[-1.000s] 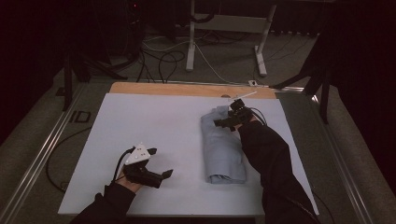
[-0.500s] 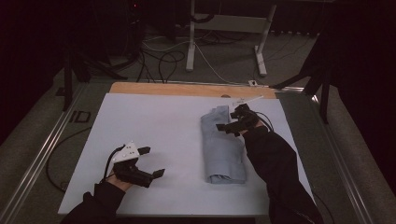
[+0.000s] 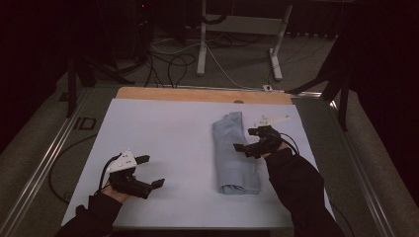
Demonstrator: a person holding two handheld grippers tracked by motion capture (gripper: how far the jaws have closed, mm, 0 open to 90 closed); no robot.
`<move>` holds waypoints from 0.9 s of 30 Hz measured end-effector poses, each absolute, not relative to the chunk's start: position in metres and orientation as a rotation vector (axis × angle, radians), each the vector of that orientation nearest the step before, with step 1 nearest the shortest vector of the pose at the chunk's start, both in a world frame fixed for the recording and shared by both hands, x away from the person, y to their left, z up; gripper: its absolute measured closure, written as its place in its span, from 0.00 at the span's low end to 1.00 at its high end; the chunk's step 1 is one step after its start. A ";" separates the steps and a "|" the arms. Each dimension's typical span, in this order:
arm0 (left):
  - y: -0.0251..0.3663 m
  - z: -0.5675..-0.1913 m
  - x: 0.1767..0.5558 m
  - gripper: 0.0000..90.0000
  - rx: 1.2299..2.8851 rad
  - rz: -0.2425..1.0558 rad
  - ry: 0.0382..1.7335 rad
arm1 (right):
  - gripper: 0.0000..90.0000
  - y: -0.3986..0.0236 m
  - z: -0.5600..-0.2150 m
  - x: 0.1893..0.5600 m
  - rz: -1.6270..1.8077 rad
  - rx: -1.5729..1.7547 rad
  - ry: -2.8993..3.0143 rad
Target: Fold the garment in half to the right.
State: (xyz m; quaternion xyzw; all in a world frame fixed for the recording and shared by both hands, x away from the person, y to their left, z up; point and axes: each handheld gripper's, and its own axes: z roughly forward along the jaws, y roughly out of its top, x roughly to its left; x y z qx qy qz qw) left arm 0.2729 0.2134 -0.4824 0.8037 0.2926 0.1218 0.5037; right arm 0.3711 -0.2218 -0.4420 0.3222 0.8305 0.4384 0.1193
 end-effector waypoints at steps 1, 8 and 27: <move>0.215 -0.483 0.273 0.00 1.937 0.296 0.708 | 0.11 -0.223 -0.443 0.368 1.292 0.937 2.423; 0.227 -0.486 0.271 0.00 1.932 0.314 0.748 | 0.11 -0.233 -0.453 0.349 1.321 0.912 2.421; 0.260 -0.507 0.258 0.00 1.933 0.322 0.799 | 0.11 -0.282 -0.496 0.300 1.339 1.008 2.318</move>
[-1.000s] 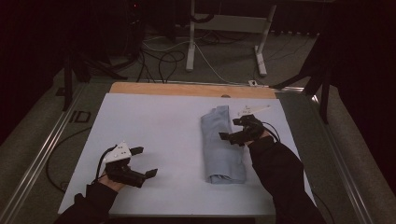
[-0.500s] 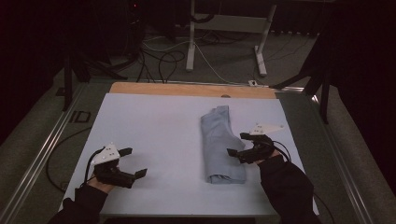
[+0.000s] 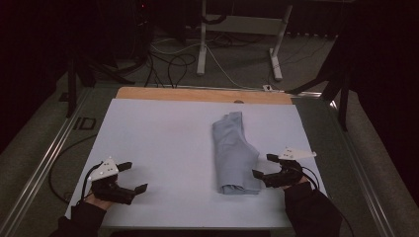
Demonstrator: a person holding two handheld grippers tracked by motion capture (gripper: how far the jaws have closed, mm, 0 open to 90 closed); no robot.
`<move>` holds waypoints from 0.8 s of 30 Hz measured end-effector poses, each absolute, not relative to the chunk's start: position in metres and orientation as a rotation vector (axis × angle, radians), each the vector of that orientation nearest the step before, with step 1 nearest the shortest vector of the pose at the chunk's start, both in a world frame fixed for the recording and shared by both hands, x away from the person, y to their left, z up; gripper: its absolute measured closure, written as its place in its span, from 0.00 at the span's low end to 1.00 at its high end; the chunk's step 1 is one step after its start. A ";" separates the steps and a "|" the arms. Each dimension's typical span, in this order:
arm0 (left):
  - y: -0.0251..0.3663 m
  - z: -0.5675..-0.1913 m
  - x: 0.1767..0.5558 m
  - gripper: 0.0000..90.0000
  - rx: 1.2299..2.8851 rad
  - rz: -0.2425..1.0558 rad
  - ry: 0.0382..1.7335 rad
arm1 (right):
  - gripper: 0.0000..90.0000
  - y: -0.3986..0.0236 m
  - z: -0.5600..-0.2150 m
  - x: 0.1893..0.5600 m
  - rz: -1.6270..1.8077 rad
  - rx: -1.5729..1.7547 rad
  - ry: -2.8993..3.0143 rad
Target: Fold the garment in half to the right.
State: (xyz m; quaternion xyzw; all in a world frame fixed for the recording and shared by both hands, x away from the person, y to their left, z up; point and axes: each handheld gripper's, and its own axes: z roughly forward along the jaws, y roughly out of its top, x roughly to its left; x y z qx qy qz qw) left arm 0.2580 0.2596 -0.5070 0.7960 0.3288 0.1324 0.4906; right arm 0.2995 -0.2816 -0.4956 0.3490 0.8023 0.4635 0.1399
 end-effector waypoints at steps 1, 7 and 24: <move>0.260 -0.508 0.257 0.00 1.934 0.321 0.801 | 0.11 -0.284 -0.500 0.295 1.320 1.002 2.310; 0.267 -0.515 0.253 0.00 1.922 0.318 0.830 | 0.11 -0.291 -0.509 0.282 1.309 1.017 2.281; 0.277 -0.522 0.245 0.00 1.892 0.360 0.879 | 0.11 -0.301 -0.529 0.269 1.287 1.117 2.220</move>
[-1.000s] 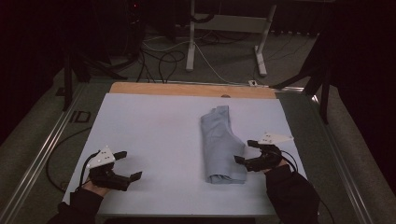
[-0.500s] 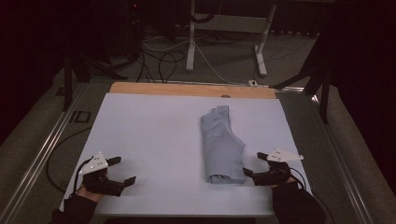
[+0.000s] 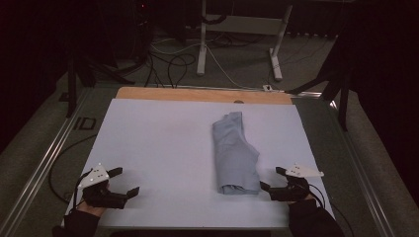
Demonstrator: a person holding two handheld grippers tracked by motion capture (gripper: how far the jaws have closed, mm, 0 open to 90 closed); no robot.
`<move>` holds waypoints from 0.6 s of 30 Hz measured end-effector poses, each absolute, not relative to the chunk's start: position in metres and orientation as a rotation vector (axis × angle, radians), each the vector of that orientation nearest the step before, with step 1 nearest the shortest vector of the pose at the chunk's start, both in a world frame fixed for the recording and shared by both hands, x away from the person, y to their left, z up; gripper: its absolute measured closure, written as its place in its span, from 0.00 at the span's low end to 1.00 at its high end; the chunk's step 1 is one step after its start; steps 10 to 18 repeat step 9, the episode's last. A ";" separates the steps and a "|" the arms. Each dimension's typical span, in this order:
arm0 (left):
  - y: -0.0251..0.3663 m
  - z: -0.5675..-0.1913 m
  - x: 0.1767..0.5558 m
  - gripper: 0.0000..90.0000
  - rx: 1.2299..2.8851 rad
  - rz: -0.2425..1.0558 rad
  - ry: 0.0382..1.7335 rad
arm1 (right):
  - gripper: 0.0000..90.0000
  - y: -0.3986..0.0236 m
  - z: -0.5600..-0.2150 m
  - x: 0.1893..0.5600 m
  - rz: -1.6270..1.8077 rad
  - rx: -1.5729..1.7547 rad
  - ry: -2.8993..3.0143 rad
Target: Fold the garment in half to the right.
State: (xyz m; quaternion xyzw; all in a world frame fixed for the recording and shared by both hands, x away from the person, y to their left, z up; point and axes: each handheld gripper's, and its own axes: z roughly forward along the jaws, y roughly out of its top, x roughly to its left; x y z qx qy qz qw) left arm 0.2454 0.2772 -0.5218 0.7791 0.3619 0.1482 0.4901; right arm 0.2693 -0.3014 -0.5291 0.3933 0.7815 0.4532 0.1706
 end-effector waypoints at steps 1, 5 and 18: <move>0.277 -0.522 0.245 0.00 1.894 0.361 0.878 | 0.11 -0.301 -0.529 0.270 1.289 1.118 2.221; 0.275 -0.522 0.245 0.00 1.900 0.360 0.867 | 0.11 -0.300 -0.529 0.270 1.284 1.108 2.224; 0.273 -0.521 0.244 0.00 1.899 0.366 0.863 | 0.11 -0.301 -0.528 0.269 1.289 1.103 2.216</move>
